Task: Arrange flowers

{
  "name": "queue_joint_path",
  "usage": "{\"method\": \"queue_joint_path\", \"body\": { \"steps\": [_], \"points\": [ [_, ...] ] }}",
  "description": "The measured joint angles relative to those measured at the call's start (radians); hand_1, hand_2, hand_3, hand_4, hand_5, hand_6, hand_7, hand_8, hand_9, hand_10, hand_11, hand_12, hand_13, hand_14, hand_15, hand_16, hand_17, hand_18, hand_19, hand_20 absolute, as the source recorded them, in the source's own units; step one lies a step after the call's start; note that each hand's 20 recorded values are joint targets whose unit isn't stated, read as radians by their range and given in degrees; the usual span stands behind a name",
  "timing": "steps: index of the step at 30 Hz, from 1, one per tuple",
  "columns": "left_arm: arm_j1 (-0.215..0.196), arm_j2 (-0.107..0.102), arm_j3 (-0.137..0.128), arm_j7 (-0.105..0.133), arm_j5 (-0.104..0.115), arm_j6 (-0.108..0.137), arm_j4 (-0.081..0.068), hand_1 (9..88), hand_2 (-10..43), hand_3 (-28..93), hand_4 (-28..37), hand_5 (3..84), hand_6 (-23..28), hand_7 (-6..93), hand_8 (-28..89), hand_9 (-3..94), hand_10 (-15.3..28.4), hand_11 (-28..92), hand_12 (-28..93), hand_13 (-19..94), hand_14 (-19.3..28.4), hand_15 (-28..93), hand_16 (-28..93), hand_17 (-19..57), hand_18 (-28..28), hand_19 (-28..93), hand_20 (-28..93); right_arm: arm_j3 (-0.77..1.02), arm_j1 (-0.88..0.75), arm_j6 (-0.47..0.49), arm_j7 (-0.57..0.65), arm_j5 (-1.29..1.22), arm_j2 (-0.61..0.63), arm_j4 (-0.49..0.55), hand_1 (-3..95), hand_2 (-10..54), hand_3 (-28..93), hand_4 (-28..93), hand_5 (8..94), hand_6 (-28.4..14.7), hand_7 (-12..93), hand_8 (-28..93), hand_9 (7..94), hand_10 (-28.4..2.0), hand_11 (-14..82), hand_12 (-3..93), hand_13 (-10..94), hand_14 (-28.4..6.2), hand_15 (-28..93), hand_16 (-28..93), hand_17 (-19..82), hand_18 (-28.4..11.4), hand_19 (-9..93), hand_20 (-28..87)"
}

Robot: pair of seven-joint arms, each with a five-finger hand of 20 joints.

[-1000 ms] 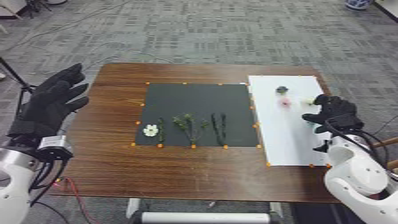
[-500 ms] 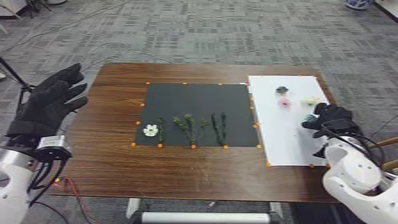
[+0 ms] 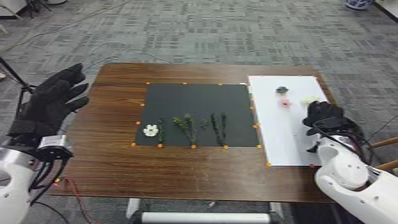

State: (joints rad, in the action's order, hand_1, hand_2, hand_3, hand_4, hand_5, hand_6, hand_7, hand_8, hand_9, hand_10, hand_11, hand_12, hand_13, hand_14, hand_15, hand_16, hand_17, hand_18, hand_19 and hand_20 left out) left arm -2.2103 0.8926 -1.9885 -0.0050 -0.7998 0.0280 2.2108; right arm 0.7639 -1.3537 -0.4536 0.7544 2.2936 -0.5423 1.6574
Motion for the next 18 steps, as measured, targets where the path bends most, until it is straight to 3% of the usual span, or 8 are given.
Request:
{"method": "queue_joint_path", "body": {
  "steps": [4, 8, 13, 18],
  "points": [
    [0.031, -0.029, 0.017, -0.01, 0.002, -0.002, -0.015, 25.3, -5.8, 69, -27.5, 21.5, 1.1, 15.9, -8, 15.6, 9.1, 14, 20, 5, 12.3, 34, -2, -13.5, 19.8, 38, 9, -0.007, 0.002, -0.041, -0.025, 0.013, 0.001, 0.022, 48.0, -9.5, 87, -26, 76.4, 1.2, 41, -4, 85.6, -4.8, 20.7, 49.9, 77, -4.3, 85, 32, 42, -20.5, 93, 50],
    [0.094, -0.086, 0.051, -0.027, 0.007, -0.011, -0.044, 25.3, -5.7, 69, -27.5, 21.5, 1.2, 15.9, -8, 15.6, 9.2, 14, 20, 5, 12.3, 33, -2, -13.5, 19.8, 38, 9, -0.156, 0.108, -0.056, -0.086, 0.011, 0.001, 0.045, 48.1, -9.5, 86, -26, 77.1, 1.3, 40, -3, 85.3, -4.7, 21.4, 50.7, 77, -4.2, 85, 32, 42, -20.3, 93, 49],
    [0.235, -0.178, 0.151, -0.058, 0.025, -0.039, -0.101, 25.1, -5.5, 69, -27.5, 21.5, 1.2, 15.7, -7, 15.5, 9.2, 14, 20, 5, 12.3, 33, -3, -13.6, 19.8, 38, 9, -0.415, 0.341, -0.119, -0.23, -0.027, -0.072, 0.021, 48.4, -9.5, 86, -27, 77.5, 1.5, 39, -4, 85.2, -4.6, 21.0, 50.0, 77, -4.1, 85, 32, 42, -20.2, 93, 49],
    [0.39, -0.24, 0.258, -0.082, 0.036, -0.068, -0.135, 25.1, -5.3, 69, -27.6, 21.3, 1.2, 15.5, -7, 15.3, 9.1, 14, 20, 5, 12.3, 33, -2, -13.6, 19.8, 38, 9, -0.652, 0.572, -0.238, -0.276, -0.037, -0.261, -0.128, 48.4, -9.5, 86, -28, 77.6, 2.0, 39, -4, 85.4, -4.4, 20.3, 49.3, 77, -3.9, 86, 32, 42, -20.2, 93, 50]
  ]
}}
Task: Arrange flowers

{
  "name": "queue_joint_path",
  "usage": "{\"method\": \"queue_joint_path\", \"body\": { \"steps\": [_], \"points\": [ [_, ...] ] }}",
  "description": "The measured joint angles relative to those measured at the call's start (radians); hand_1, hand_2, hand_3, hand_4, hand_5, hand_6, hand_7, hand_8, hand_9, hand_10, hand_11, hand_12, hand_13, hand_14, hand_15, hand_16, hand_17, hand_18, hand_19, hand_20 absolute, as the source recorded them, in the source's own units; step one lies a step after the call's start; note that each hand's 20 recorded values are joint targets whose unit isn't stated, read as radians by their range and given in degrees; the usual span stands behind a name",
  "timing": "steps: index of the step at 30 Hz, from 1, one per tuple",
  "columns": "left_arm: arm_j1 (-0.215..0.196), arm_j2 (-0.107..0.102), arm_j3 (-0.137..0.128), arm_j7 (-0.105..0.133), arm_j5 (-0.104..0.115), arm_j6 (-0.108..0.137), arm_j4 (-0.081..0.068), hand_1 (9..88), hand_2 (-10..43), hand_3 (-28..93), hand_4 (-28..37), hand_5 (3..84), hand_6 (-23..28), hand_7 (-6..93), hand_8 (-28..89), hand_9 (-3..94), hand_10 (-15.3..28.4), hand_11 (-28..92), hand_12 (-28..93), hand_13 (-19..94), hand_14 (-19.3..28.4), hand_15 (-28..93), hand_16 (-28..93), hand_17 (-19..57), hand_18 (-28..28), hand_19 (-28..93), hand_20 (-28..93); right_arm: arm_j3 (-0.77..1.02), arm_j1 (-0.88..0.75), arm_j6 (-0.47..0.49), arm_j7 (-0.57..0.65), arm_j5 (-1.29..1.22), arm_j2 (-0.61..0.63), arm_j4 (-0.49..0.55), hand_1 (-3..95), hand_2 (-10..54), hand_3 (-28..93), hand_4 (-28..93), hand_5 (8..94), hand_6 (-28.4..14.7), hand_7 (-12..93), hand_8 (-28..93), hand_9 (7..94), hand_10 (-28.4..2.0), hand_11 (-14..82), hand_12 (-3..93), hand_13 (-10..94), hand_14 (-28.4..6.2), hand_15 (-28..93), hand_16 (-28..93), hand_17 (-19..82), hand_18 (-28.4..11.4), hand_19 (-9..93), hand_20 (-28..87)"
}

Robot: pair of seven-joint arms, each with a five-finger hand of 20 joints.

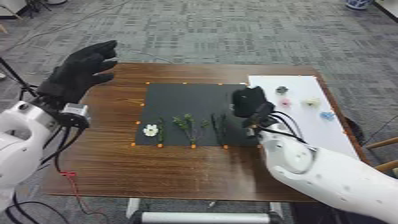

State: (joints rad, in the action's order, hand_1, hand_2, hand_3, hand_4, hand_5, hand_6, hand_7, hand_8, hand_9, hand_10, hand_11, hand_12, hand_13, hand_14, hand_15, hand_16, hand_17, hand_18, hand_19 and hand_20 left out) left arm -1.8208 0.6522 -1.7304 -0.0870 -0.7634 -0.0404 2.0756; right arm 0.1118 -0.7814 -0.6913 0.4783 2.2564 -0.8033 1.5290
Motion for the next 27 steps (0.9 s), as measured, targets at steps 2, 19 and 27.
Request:
{"method": "queue_joint_path", "body": {
  "steps": [2, 19, 27],
  "points": [
    [0.06, -0.01, 0.045, -0.002, 0.001, -0.007, -0.011, 25.1, -5.3, 69, -27.6, 21.3, 1.2, 15.5, -7, 15.3, 9.1, 14, 21, 5, 12.3, 33, -2, -13.5, 19.8, 38, 9, -0.093, 0.083, -0.041, 0.014, -0.003, -0.074, -0.043, 48.4, -9.5, 86, -28, 77.4, 2.0, 39, -4, 85.4, -4.3, 20.2, 49.2, 77, -3.9, 86, 32, 42, -20.1, 93, 50],
    [0.189, -0.008, 0.105, 0.042, -0.023, 0.004, -0.018, 25.4, -5.5, 69, -27.2, 21.6, 1.1, 15.5, -7, 15.7, 9.2, 14, 20, 6, 12.5, 34, -3, -13.1, 19.4, 38, 9, -0.523, 0.437, -0.111, 0.04, -0.12, -0.552, -0.322, 48.1, -9.5, 86, -28, 77.9, 3.0, 38, -6, 86.5, -4.5, 17.8, 47.1, 78, -4.0, 86, 32, 42, -20.3, 93, 51],
    [0.233, 0.003, 0.15, 0.056, -0.026, 0.002, -0.02, 25.5, -5.4, 69, -27.3, 21.6, 1.2, 15.5, -7, 15.7, 9.2, 14, 20, 6, 12.5, 33, -3, -13.1, 19.4, 38, 9, -0.528, 0.432, -0.09, 0.032, -0.147, -0.643, -0.422, 47.9, -9.5, 86, -28, 78.9, 3.5, 36, -6, 88.0, -4.7, 14.9, 44.9, 78, -4.1, 87, 32, 42, -20.4, 93, 51]
  ]
}}
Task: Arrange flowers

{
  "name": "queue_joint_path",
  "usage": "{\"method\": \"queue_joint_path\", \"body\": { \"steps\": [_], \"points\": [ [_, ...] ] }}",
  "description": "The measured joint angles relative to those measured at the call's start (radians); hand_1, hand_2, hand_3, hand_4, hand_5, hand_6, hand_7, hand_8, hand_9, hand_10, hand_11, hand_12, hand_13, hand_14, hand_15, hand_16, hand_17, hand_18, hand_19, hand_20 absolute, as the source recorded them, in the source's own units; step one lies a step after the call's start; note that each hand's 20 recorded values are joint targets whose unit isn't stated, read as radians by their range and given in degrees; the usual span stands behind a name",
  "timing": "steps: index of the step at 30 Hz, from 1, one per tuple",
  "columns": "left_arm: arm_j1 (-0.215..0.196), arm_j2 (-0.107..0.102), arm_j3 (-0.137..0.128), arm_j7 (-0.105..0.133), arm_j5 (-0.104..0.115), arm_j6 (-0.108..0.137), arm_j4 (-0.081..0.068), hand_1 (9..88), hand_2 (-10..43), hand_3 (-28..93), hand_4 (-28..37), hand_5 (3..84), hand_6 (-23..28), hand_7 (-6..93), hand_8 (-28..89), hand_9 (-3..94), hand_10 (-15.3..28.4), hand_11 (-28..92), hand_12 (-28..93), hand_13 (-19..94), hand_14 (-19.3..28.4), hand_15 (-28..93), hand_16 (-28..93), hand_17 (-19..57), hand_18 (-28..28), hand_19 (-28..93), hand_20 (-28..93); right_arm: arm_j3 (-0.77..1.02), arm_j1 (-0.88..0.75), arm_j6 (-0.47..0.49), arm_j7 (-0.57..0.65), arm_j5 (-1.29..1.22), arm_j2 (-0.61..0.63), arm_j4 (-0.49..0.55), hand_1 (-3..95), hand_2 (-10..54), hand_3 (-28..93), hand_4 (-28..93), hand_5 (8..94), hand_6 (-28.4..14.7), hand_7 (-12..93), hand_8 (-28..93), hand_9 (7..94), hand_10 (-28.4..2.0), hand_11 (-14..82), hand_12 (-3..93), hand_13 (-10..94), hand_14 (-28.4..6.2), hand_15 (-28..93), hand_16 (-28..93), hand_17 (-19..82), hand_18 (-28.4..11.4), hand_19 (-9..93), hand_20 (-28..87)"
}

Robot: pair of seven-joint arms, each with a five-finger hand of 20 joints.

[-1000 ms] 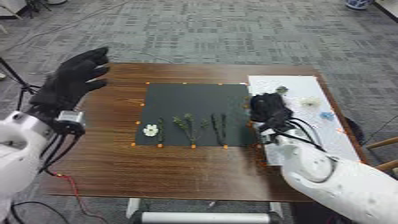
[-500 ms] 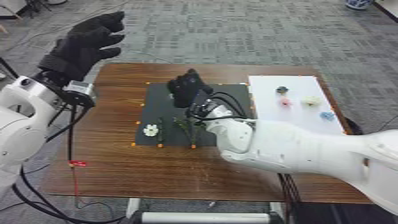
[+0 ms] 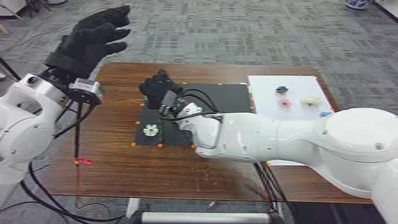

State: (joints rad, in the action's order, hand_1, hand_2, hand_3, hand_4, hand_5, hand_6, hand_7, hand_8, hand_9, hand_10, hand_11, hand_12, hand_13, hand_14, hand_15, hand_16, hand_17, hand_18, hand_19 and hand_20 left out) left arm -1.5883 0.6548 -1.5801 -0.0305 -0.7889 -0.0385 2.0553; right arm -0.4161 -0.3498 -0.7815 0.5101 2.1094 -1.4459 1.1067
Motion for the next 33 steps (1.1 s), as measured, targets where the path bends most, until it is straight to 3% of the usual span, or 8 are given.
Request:
{"method": "queue_joint_path", "body": {
  "steps": [12, 22, 33],
  "points": [
    [0.046, 0.015, 0.042, 0.01, 0.0, -0.008, -0.015, 25.5, -5.4, 69, -27.1, 21.7, 1.2, 15.8, -7, 15.8, 9.2, 14, 21, 6, 12.5, 33, -3, -13.2, 19.5, 38, 9, -0.07, -0.022, 0.056, 0.017, 0.014, -0.041, -0.092, 48.4, -9.5, 84, -28, 80.0, 4.9, 33, -6, 89.7, -4.3, 9.9, 40.5, 79, -4.3, 87, 32, 42, -20.5, 93, 51],
    [0.052, 0.018, 0.045, 0.01, 0.0, -0.013, -0.019, 25.6, -5.4, 69, -27.2, 21.7, 1.2, 15.6, -7, 15.8, 9.2, 14, 20, 6, 12.5, 33, -2, -13.2, 19.5, 38, 9, -0.045, -0.041, 0.117, 0.027, 0.019, -0.026, -0.086, 43.2, -9.5, 81, -28, 75.0, 4.9, 32, -5, 86.5, -3.5, 8.3, 38.9, 78, -4.0, 87, 32, 42, -20.2, 93, 51],
    [0.052, 0.02, 0.044, 0.011, 0.0, -0.015, -0.019, 25.5, -5.4, 69, -27.2, 21.7, 1.3, 15.3, -7, 15.8, 9.3, 14, 20, 6, 12.5, 34, -3, -13.2, 19.5, 38, 9, -0.042, -0.034, 0.119, 0.048, 0.015, -0.015, -0.064, 39.8, -9.5, 79, -28, 73.2, 4.2, 33, -6, 82.1, -4.7, 16.3, 33.3, 77, -4.1, 87, 32, 41, -20.4, 93, 52]
  ]
}}
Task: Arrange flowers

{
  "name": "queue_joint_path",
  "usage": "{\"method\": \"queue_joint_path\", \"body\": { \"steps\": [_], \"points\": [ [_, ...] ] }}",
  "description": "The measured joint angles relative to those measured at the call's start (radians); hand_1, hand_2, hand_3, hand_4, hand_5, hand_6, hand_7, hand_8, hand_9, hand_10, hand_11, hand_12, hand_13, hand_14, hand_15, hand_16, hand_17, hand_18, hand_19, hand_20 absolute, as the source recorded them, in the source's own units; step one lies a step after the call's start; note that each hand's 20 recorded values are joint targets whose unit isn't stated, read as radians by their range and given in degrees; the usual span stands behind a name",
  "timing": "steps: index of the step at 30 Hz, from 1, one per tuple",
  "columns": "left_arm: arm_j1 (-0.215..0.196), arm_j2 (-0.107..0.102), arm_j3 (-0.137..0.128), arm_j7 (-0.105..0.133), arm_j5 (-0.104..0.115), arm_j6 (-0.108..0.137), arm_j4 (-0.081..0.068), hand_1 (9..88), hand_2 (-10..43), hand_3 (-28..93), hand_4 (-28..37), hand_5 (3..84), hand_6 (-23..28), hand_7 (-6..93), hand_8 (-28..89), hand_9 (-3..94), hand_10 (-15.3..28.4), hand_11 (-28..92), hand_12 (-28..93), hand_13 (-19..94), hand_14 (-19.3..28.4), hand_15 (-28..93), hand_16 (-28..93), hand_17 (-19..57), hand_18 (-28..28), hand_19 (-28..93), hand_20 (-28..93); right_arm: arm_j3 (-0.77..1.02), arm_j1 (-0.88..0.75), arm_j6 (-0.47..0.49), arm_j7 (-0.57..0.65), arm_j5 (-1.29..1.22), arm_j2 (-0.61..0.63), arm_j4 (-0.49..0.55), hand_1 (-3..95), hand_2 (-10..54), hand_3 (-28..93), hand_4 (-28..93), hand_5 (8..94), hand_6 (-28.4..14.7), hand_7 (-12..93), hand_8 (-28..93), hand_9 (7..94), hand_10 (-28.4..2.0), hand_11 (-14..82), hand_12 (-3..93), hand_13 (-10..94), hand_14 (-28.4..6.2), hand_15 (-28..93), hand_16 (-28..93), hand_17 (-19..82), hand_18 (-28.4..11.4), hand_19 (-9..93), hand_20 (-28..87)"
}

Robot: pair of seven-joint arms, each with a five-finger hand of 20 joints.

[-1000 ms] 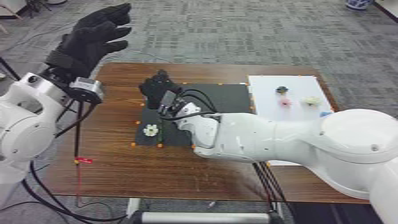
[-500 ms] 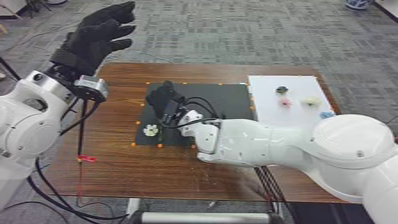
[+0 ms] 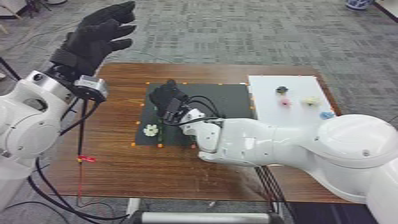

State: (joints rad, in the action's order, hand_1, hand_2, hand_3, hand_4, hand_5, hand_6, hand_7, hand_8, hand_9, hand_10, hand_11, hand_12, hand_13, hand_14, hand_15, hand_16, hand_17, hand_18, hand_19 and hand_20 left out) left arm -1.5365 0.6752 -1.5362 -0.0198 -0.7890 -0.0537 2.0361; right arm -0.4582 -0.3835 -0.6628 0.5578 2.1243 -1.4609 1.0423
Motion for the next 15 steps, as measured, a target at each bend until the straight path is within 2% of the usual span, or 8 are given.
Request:
{"method": "queue_joint_path", "body": {
  "steps": [15],
  "points": [
    [0.004, 0.002, 0.004, -0.001, 0.0, -0.003, -0.001, 25.5, -5.4, 69, -27.2, 21.7, 1.2, 15.4, -7, 15.8, 9.2, 14, 20, 6, 12.5, 33, -3, -13.3, 19.5, 38, 9, -0.001, 0.007, 0.003, 0.013, -0.002, 0.001, 0.014, 38.5, -9.5, 80, -28, 72.1, 4.2, 33, -5, 80.4, -4.9, 18.8, 30.8, 77, -3.9, 87, 32, 41, -20.2, 93, 52]
  ]
}}
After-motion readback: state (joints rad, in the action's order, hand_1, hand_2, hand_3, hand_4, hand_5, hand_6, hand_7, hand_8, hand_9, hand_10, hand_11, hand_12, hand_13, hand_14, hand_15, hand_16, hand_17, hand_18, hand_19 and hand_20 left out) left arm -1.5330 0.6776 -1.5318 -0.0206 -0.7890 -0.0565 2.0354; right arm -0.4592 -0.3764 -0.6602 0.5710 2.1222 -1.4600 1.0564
